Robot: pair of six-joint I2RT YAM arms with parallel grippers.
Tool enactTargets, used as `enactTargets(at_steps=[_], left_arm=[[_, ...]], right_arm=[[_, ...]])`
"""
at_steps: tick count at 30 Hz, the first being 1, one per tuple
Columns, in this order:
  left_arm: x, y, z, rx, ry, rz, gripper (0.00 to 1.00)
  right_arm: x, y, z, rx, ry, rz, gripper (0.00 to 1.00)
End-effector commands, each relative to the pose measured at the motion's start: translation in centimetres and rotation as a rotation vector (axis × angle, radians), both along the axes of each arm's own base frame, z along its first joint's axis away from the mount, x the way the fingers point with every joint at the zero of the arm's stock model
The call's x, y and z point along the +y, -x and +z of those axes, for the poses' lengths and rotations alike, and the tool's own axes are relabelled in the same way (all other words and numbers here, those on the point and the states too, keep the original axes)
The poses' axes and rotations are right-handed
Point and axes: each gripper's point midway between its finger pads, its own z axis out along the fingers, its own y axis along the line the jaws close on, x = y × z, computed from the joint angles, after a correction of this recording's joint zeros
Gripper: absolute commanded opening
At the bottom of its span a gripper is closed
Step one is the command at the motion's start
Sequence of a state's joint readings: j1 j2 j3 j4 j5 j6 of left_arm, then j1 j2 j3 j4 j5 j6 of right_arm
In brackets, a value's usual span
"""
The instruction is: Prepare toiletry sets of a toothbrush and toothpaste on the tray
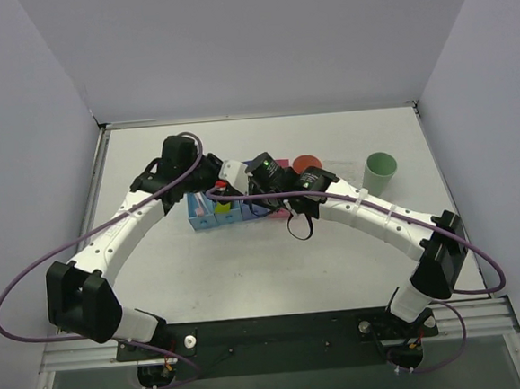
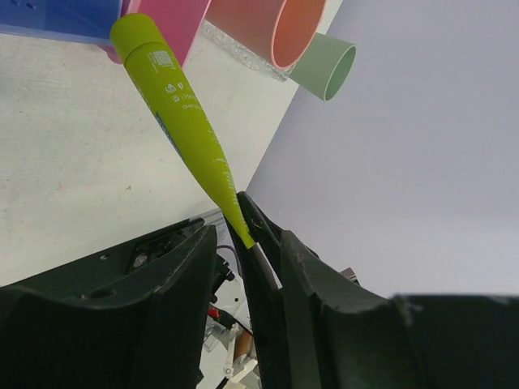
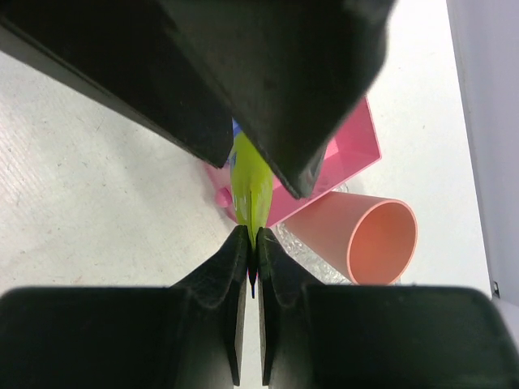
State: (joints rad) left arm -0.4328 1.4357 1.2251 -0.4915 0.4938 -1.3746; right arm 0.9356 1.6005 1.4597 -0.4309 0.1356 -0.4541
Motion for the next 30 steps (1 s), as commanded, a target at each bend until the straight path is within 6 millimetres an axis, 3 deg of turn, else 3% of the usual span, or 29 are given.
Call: enactTargets(at_steps=[1, 6, 11, 17, 26, 30], left_arm=[[1.2, -0.2, 2.3, -0.104, 0.002, -0.003, 0.49], [3.5, -1.4, 1.8, -0.153, -0.059, 0.063, 0.52], [6.1, -2.6, 2.7, -0.286, -0.13, 0.143, 0.53], [8.8, -4.1, 5.4, -0.534, -0.225, 0.237, 0.56], [8.6, -4.3, 7.2, -0.68, -0.286, 0.147, 0.56], [8.5, -4.5, 7.3, -0.72, -0.297, 0.131, 0.56]], right_arm=[[-0.5, -0.5, 1.6, -0.035, -0.036, -0.032, 0.0], [-1.5, -1.1, 2.8, -0.027, -0.1, -0.081, 0.0], [-2.9, -1.4, 5.3, -0.023, -0.209, -0.136, 0.0], [-4.9, -1.1, 8.1, -0.002, -0.335, -0.188, 0.0], [-11.3, -2.5, 12.0, -0.032, -0.441, -0.368, 0.0], [-14.7, -3.6, 11.9, 0.016, -0.498, -0.472, 0.0]])
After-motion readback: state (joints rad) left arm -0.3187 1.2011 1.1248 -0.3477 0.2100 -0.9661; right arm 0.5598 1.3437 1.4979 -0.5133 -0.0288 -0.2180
